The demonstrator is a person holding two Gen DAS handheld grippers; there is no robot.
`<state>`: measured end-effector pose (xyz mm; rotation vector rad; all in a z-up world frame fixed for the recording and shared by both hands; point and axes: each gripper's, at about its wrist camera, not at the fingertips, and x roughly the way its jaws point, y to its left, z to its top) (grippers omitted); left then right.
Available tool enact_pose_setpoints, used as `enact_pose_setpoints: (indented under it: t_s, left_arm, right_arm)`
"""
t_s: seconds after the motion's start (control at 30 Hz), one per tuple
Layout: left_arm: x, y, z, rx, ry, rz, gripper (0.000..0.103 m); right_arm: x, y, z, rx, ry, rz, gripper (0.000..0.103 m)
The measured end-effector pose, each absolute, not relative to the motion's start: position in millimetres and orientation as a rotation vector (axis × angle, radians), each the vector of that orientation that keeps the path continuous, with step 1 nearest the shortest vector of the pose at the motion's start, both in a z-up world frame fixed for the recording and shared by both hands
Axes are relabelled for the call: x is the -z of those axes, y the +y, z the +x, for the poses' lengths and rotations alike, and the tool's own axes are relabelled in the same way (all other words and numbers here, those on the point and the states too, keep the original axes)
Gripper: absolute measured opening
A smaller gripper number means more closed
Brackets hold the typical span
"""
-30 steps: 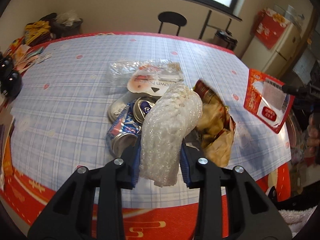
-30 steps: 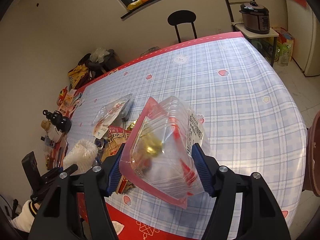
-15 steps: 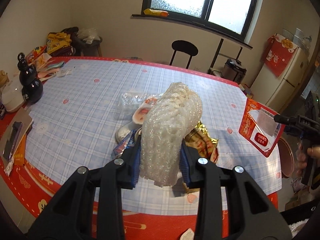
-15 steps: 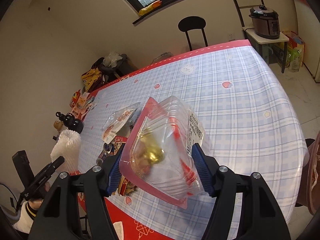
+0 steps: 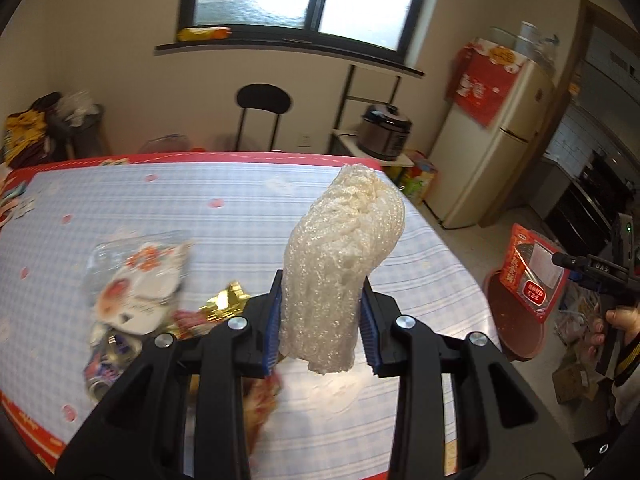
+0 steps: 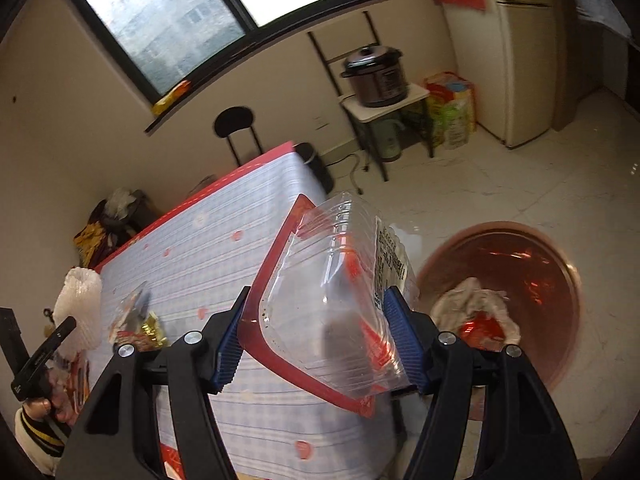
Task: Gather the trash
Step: 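Drop the clear tray into the bin with the right gripper while the left gripper carries bubble wrap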
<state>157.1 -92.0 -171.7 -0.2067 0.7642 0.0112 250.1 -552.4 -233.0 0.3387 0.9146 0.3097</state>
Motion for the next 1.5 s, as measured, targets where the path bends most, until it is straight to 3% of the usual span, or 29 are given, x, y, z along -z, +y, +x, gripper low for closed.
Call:
enact_pose_setpoints:
  t_s: [0.37, 0.43, 0.67, 0.83, 1.1, 1.5]
  left_arm:
    - [185.9, -161.5, 202.4, 0.116, 0.808, -0.152, 0.036]
    - [186.7, -166.1, 203.6, 0.125, 0.809, -0.145, 0.035]
    - [185.9, -188.7, 208.6, 0.19, 0.808, -0.12, 0.035]
    - [189.3, -229.4, 218.6, 0.289, 0.817, -0.087, 0.035]
    - [200.4, -309.5, 235.8, 0.475, 0.827, -0.038, 0.036]
    - [261.1, -445.5, 273.6, 0.674, 0.948, 0.041, 0.036]
  right_arm:
    - [266.1, -647.2, 257.7, -0.065, 0.937, 0.329, 0.071]
    - [261.3, -649.0, 255.5, -0.048, 0.925, 0.337, 0.08]
    - [244.1, -657.8, 230.2, -0.025, 0.882, 0.338, 0.087]
    - [230.1, -665.2, 203.6, -0.007, 0.847, 0.344, 0.098]
    - [230.4, -683.0, 162.9, 0.015, 0.864, 0.372, 0.098]
    - [245.2, -717.0, 93.1, 0.128, 0.875, 0.454, 0.098]
